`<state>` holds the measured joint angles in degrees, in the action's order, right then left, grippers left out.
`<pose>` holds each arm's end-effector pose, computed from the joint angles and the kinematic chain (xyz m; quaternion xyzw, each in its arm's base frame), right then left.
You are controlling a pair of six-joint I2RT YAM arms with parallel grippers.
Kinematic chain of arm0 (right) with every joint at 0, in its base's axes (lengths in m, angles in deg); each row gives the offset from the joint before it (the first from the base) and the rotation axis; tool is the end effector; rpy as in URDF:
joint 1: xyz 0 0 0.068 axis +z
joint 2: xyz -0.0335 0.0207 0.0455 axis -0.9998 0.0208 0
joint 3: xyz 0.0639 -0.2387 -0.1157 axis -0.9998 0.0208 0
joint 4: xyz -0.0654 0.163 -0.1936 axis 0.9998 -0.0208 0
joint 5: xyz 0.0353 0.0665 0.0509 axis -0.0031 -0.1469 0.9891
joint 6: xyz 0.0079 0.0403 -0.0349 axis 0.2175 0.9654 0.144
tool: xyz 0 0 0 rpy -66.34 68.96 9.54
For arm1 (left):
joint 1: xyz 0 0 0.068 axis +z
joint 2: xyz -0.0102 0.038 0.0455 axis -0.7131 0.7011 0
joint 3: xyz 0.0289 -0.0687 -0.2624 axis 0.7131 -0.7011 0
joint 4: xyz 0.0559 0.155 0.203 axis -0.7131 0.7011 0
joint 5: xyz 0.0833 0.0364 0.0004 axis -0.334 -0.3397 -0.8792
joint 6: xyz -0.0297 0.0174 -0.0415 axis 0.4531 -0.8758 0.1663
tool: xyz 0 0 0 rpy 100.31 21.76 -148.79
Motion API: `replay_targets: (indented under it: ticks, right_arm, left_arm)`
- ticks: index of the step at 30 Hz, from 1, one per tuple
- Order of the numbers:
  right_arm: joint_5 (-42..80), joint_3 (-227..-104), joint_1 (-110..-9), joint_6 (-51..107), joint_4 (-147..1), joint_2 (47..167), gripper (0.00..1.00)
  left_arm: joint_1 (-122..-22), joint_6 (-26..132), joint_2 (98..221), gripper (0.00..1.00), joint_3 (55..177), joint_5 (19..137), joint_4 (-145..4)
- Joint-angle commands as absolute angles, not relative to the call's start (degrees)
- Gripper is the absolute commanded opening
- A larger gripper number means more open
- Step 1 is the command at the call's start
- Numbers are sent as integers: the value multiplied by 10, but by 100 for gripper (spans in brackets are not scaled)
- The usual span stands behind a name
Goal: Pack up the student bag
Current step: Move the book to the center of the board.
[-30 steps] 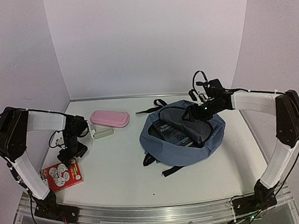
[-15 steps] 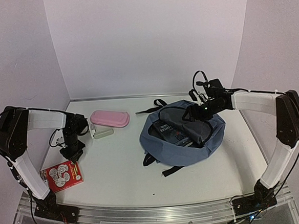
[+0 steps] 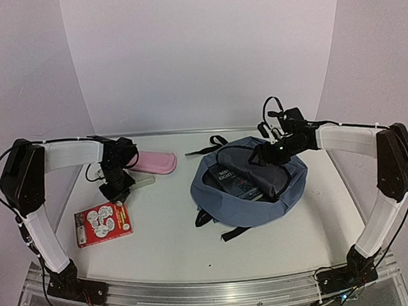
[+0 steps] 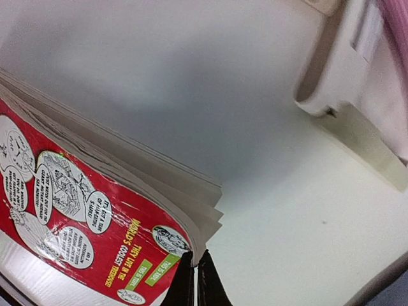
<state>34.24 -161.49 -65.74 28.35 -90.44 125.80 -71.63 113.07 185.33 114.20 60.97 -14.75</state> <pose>0.3470 0.1627 0.2335 -0.1981 0.8910 0.2729 0.3040 0.2926 -0.1376 0.1874 -0.3918 0.9159 0.0151 0.0861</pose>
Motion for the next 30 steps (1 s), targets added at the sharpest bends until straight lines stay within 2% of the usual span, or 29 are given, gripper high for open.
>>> replay_targets:
  ticks: [1,5,9,15,16,18,21,22,25,28,30]
  right_arm:
    - [346,-1626,-657,274,-905,1243,75]
    - [348,-1632,-657,269,-905,1238,76]
    - [361,-1644,-657,259,-907,1228,86]
    - [405,-1668,-657,259,-912,1219,95]
    - [415,-1671,-657,264,-913,1217,96]
    - [429,-1677,-652,271,-915,1208,98]
    - [438,-1678,-634,282,-916,1188,98]
    - [443,-1679,-626,288,-916,1184,98]
    - [454,-1681,-589,307,-915,1180,98]
    - [460,-1682,-536,322,-906,1183,98]
    - [467,-1681,-503,337,-889,1192,98]
  left_arm:
    - [-779,1122,1912,0,1216,650,-199]
    - [-835,1129,1963,0,1286,671,-205]
    - [-880,1147,1986,0,1326,693,-219]
    - [-900,1134,1991,1,1381,715,-239]
    - [-898,1124,1987,7,1388,709,-234]
    - [-885,1109,1974,32,1396,702,-212]
    - [-861,1100,1924,65,1356,701,-206]
    - [-854,1100,1901,74,1329,701,-209]
    - [-820,1092,1840,89,1238,717,-235]
    - [-789,1081,1778,97,1159,729,-260]
    - [-771,1070,1744,100,1101,735,-289]
